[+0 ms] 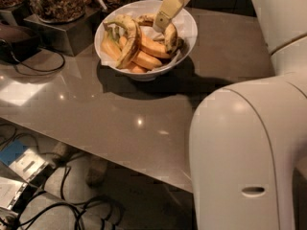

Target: Pick banana from white bowl

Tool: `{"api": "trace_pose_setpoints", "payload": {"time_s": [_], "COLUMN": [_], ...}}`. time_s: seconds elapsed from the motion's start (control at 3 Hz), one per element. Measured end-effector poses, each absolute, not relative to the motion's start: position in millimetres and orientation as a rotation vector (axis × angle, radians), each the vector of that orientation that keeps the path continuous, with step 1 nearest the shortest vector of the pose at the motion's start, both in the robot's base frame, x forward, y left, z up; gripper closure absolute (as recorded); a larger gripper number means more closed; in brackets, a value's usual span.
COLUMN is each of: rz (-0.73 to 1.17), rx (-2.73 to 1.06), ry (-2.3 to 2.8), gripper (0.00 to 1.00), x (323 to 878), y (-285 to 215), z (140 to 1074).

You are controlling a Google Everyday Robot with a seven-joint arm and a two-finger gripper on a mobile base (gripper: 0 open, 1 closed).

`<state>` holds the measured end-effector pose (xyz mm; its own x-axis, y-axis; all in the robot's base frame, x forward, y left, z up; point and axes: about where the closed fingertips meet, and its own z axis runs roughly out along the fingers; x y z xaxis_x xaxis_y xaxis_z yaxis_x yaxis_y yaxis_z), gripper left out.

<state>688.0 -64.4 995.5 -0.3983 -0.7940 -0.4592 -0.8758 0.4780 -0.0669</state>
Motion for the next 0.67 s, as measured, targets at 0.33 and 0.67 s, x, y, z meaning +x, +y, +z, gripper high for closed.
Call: {"api": "trace_pose_setpoints", "payload": {"time_s": [0.33,0.67], "rz": [0.263,0.251], "rx": [-1.348,-1.321], "ry": [2.322,2.345], "gripper": [0.30,0.35], "x": [696.1,705.1], "y": [-65.2,-63.8], "z": [992.8,987.2]}}
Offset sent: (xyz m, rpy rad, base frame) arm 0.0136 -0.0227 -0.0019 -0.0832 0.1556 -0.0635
